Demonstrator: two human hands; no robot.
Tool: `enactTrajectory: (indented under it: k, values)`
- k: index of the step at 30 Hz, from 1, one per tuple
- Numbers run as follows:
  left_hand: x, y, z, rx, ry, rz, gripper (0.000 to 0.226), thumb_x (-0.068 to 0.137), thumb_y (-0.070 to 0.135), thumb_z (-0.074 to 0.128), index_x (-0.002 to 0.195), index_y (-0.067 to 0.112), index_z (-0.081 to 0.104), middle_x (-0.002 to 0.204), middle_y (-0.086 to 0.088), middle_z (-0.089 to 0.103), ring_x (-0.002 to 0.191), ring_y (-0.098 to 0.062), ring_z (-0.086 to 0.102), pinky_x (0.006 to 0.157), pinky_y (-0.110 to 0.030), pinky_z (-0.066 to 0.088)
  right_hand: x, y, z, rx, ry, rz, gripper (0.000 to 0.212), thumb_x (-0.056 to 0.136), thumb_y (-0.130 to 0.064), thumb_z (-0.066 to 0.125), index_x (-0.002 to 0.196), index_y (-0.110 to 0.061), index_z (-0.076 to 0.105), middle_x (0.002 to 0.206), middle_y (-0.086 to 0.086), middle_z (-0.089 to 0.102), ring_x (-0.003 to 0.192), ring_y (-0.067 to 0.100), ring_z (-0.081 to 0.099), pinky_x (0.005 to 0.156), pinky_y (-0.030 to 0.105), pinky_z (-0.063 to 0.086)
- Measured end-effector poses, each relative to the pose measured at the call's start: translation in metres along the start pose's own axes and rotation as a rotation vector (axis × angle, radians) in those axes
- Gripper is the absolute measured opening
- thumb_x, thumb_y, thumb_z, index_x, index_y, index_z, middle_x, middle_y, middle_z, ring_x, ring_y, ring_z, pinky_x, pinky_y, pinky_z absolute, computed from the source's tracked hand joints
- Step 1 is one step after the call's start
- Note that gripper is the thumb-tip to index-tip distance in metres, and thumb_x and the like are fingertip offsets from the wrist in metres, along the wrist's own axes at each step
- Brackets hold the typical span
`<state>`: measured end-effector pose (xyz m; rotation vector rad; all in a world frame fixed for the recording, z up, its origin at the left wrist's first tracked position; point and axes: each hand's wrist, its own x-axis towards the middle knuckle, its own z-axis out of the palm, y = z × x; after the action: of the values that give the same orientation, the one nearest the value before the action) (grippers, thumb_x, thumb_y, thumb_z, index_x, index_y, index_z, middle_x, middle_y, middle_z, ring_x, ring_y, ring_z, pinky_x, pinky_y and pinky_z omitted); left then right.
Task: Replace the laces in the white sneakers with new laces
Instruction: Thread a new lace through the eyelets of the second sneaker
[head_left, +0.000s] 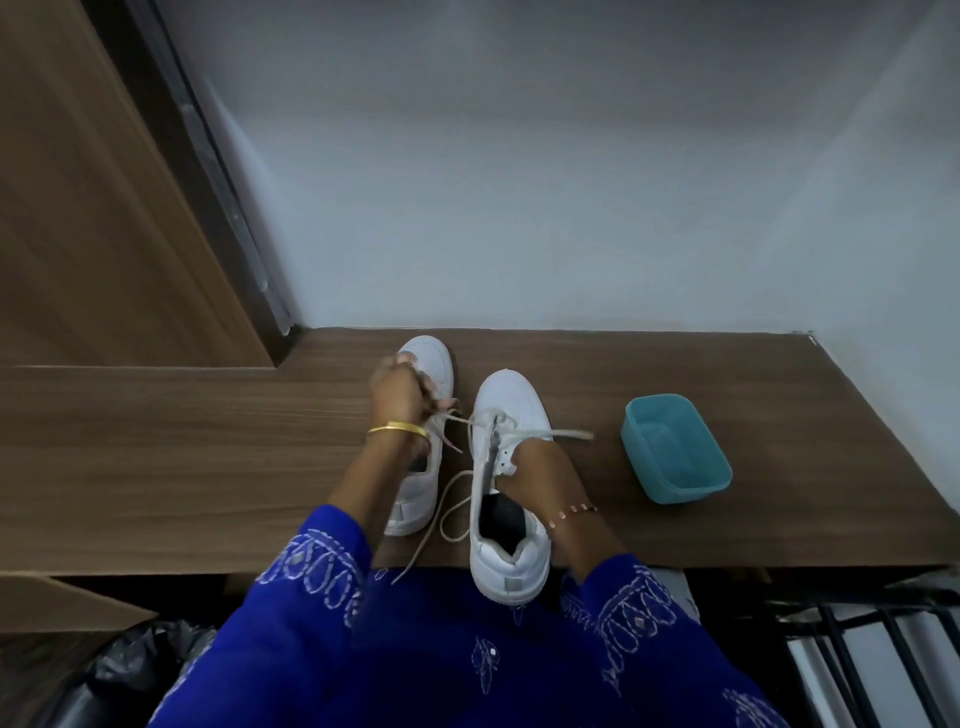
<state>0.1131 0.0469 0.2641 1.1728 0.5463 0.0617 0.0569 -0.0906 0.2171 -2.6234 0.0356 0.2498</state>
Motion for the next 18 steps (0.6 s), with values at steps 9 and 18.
enactTrajectory:
  k: [9, 18]
  values:
    - [0.004, -0.008, -0.026, 1.129, -0.265, 0.346, 0.021, 0.092, 0.012, 0.048, 0.092, 0.004, 0.067, 0.091, -0.012, 0.068, 0.082, -0.029, 0.060, 0.076, -0.033, 0.048, 0.000, 0.016, -0.008, -0.036, -0.063, -0.016, 0.030, 0.089, -0.022, 0.056, 0.106, 0.001, 0.066, 0.107, 0.014, 0.067, 0.101, 0.024, 0.060, 0.087, 0.028, 0.043]
    - [-0.003, -0.057, -0.005, 1.479, -0.362, 0.422, 0.024, 0.089, 0.009, 0.046, 0.100, 0.000, 0.066, 0.105, -0.019, 0.065, 0.100, -0.033, 0.058, 0.078, -0.032, 0.044, -0.002, 0.016, 0.002, 0.029, -0.028, 0.028, 0.029, 0.087, -0.016, 0.057, 0.103, 0.007, 0.066, 0.104, 0.018, 0.067, 0.099, 0.027, 0.061, 0.085, 0.032, 0.046]
